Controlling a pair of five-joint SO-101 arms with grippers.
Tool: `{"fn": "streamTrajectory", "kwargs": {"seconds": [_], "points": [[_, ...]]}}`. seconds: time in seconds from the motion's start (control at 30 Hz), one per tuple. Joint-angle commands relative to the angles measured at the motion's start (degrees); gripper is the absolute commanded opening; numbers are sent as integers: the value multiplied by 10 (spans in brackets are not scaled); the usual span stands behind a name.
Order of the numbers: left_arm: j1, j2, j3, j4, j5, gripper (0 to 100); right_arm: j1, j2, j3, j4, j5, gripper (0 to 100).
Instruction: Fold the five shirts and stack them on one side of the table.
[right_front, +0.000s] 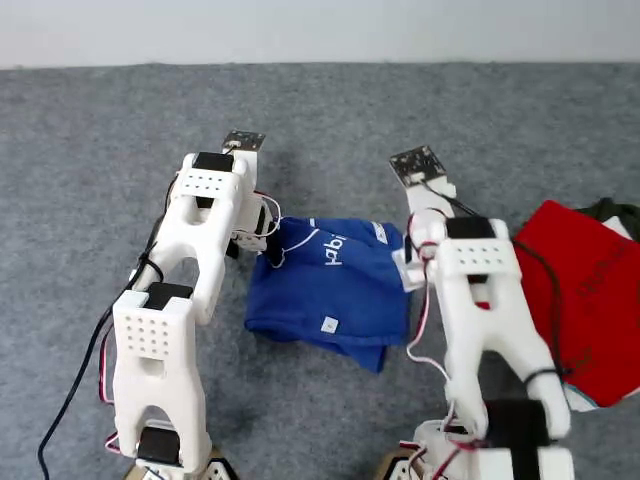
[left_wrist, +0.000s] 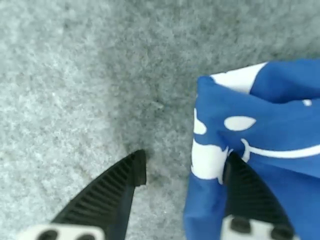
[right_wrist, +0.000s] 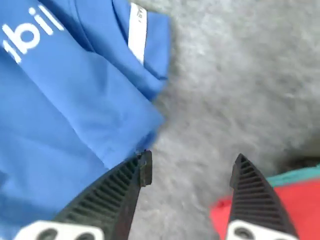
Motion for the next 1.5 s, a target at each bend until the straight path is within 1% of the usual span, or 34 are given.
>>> {"fn": "streamTrajectory", "kwargs": {"seconds": [0.0, 0.17, 0.43, 0.67, 0.8, 0.87, 0.9, 1.03, 1.07, 1.17, 1.27, 1.33, 1.47], "points": [[-4, 11, -3, -6, 4, 246, -30, 43, -49, -9, -17, 268], [-4, 11, -3, -6, 4, 246, -69, 68, -89, 20, -17, 269], [-4, 11, -3, -6, 4, 246, -69, 74, -195, 95, -12, 269], [-4, 11, -3, -6, 4, 246, -77, 123, -153, 87, -13, 267], [-4, 11, -3, -6, 4, 246, -73, 164, -145, 51, -12, 266], [-4, 11, -3, -6, 4, 246, -77, 180, -148, 36, -12, 240], [-4, 11, -3, -6, 4, 246, -78, 185, -148, 29, -11, 205], [-4, 11, -3, -6, 4, 246, -73, 204, -148, 12, -11, 17], [-4, 11, -3, -6, 4, 246, -71, 207, -148, 9, -11, 7], [-4, 11, -3, -6, 4, 246, -62, 210, -149, 9, -11, 20], [-4, 11, -3, -6, 4, 246, -61, 209, -158, 7, 18, 19], [-4, 11, -3, -6, 4, 246, -63, 209, -178, 10, 29, 10], [-4, 11, -3, -6, 4, 246, -63, 209, -225, 11, 28, 10]]}}
